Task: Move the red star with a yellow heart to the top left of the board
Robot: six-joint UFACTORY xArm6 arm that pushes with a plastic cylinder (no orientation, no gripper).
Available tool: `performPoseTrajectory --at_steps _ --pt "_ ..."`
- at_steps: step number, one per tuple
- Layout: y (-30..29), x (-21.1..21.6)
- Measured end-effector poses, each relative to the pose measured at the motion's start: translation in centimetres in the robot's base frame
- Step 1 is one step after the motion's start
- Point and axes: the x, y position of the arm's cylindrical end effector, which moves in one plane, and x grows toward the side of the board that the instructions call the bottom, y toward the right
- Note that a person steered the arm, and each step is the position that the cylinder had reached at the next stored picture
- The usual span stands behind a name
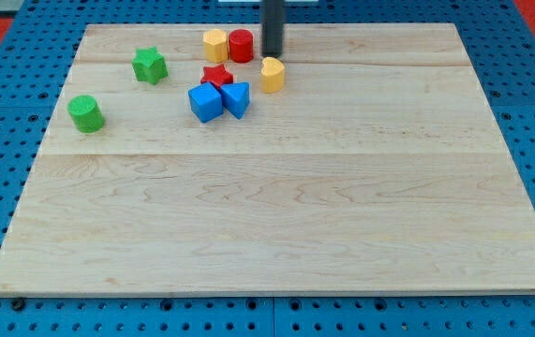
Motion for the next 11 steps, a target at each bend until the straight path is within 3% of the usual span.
performPoseTrajectory --at_steps 1,3,4,6,7,9,10,11 --pt "6.8 2.9" --pt "-0.8 5.9" --pt "-2.2 11.5" --pt "-10.9 5.3" --pt "-9.8 6.0" --pt "-12.5 0.1" --pt "-11.4 -2.3" --pt "-8.2 -1.4"
